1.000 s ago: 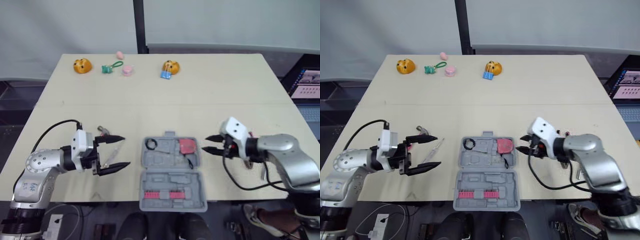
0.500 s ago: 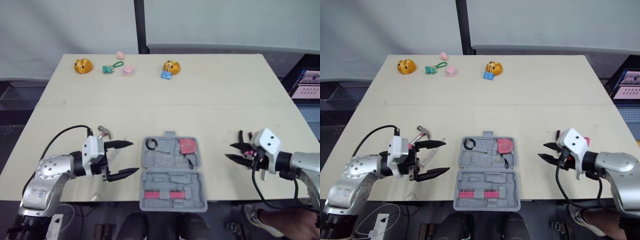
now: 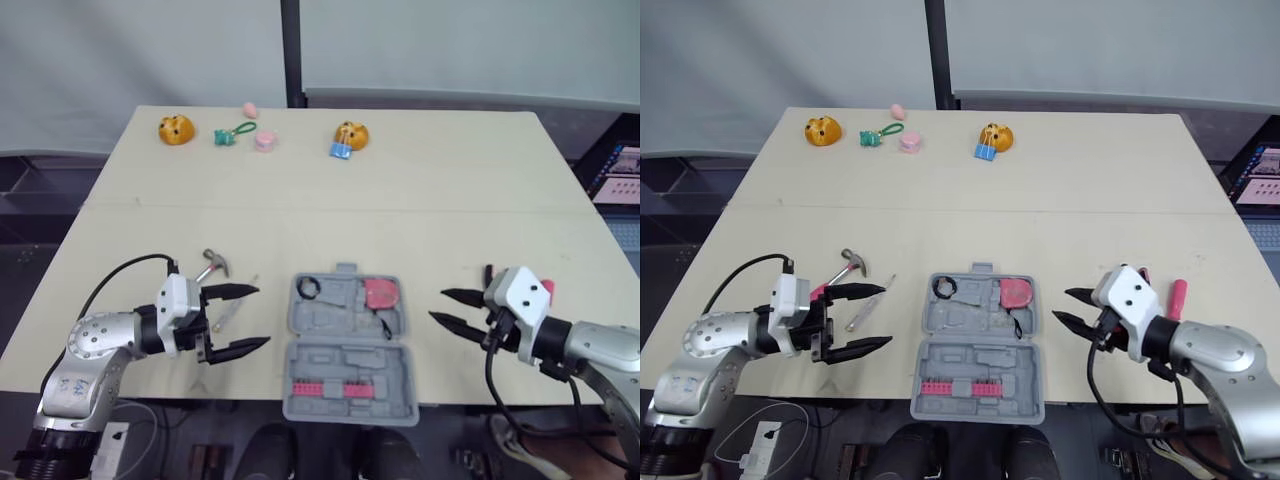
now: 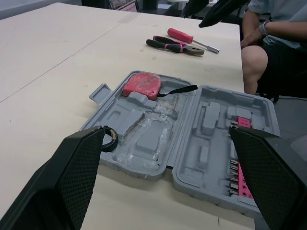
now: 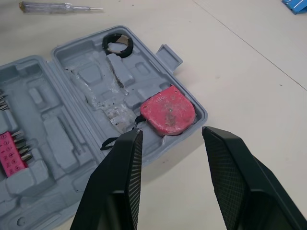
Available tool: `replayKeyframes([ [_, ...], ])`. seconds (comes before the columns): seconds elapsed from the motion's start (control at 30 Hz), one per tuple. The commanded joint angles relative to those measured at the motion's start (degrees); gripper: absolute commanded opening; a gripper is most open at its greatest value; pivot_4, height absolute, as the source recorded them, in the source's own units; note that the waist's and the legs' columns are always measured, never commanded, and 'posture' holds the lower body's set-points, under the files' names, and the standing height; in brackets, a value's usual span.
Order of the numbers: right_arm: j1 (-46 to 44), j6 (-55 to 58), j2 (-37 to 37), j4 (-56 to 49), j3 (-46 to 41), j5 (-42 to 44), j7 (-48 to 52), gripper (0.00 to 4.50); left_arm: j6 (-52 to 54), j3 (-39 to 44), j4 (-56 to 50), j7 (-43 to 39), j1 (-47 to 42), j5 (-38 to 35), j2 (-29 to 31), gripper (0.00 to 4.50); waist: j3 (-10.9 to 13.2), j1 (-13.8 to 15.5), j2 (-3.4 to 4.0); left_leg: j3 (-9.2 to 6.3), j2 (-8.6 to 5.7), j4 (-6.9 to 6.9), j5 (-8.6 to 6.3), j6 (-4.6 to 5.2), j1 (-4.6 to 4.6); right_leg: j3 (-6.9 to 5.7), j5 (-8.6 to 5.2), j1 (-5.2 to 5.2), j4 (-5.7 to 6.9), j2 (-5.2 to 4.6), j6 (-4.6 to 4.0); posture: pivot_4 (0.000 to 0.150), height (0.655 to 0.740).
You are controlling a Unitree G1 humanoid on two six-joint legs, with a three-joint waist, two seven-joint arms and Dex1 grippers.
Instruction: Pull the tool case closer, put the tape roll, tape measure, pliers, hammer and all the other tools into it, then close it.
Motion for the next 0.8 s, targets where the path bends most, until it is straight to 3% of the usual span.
replayKeyframes([
  [0.03,-0.5,0.5,0.3,-2.5,-0.4,1.1,-1.8,2.12,-0.6,2.3,-2.3,-0.6,1.8,-1.7,0.7,4.5,0.0,-0.1,0.0,-0.01,0.0,0.0,0.0,0.0,0.0,-0.01,0.0,0.0,0.0,0.01,0.0,0.15,0.6677],
  [0.43,-0.9,3.3,0.3,-3.4,-0.8,5.5,-1.9,2.12,1.1,4.2,-3.8,1.9,2.4,-2.4,0.6,4.5,0.0,0.0,0.0,-0.02,0.0,0.0,0.0,0.01,0.01,-0.01,0.0,0.01,0.0,0.0,0.0,0.15,0.6677],
  [0.63,14.4,5.3,-1.5,-9.5,-13.3,10.6,3.1,2.12,4.0,10.4,-7.1,5.8,12.1,-3.1,0.5,4.5,0.0,0.0,-0.01,-0.04,0.0,-0.09,-0.03,0.05,0.03,-0.04,0.0,0.09,-0.01,0.01,0.0,0.15,0.6677],
  [0.8,25.4,4.2,2.9,-12.9,-14.5,10.7,0.9,2.12,2.2,12.0,-6.5,5.9,21.1,-1.6,-0.7,4.5,0.0,0.0,-0.01,-0.08,0.07,-0.08,-0.08,0.13,0.16,-0.05,0.0,0.28,-0.26,0.04,0.0,0.15,0.6677],
])
